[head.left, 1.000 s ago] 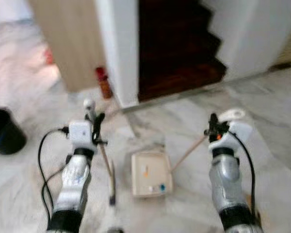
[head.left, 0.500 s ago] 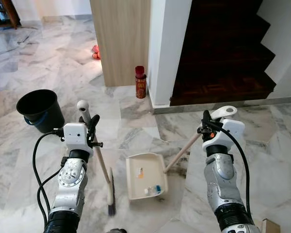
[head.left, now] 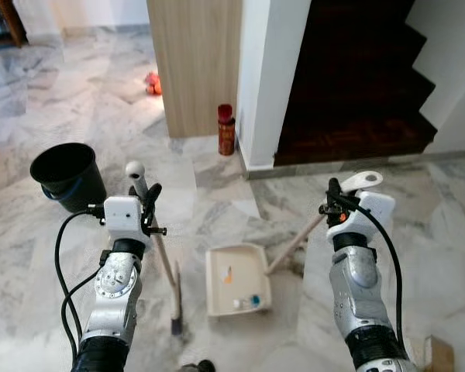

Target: Sweep floor

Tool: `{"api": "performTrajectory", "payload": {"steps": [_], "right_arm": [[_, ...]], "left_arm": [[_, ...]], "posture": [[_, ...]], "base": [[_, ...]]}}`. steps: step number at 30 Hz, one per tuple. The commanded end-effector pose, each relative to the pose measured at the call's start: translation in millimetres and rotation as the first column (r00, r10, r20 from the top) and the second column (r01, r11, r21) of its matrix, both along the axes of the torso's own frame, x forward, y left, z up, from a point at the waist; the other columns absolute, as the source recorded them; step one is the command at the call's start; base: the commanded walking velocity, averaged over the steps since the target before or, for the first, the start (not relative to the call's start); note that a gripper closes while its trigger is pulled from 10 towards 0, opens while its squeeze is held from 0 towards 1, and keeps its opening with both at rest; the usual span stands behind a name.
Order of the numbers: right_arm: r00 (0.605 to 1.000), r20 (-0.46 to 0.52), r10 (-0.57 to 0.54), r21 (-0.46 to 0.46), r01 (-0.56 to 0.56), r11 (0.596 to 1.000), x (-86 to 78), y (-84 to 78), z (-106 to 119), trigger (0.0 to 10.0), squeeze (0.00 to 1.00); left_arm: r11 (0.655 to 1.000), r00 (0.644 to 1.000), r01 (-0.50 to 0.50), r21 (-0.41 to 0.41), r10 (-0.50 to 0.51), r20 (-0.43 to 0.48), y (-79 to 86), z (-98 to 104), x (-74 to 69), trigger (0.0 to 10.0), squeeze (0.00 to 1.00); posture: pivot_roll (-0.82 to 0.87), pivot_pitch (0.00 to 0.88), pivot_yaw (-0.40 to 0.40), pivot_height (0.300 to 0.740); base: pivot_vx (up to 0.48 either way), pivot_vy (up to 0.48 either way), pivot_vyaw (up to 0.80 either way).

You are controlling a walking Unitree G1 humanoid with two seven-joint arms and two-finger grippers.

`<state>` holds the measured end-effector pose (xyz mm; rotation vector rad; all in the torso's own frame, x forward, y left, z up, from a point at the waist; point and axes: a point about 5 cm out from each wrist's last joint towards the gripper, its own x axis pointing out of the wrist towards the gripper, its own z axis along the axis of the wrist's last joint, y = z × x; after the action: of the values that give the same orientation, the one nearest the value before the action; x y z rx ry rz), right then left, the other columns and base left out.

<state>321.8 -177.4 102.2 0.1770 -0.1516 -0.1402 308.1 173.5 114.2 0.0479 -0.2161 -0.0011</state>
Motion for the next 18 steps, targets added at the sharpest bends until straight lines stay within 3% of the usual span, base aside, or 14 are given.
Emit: {"api": "performTrajectory", "payload": {"steps": [1, 18], "right_arm": [[0.998, 0.056, -0.002, 0.006, 0.002, 1.000, 4.4, 0.5, 13.2, 10.0, 0.00], [0.999, 0.049, 0.004, 0.006, -0.005, 1.000, 5.0, 2.4, 12.9, 10.0, 0.00]], "left_arm": [[1.000, 0.999, -0.003, -0.004, 0.003, 0.049, 1.1, 12.3, 2.8, 10.0, 0.00], [1.000, 0.999, -0.010, -0.006, 0.011, 0.050, 2.5, 12.8, 2.3, 10.0, 0.00]], "posture": [[-0.03, 0.073, -0.018, 0.740], [-0.02, 0.076, -0.022, 0.740]], "base": [[0.000, 0.360, 0.00], [0.000, 0.357, 0.00]]}}
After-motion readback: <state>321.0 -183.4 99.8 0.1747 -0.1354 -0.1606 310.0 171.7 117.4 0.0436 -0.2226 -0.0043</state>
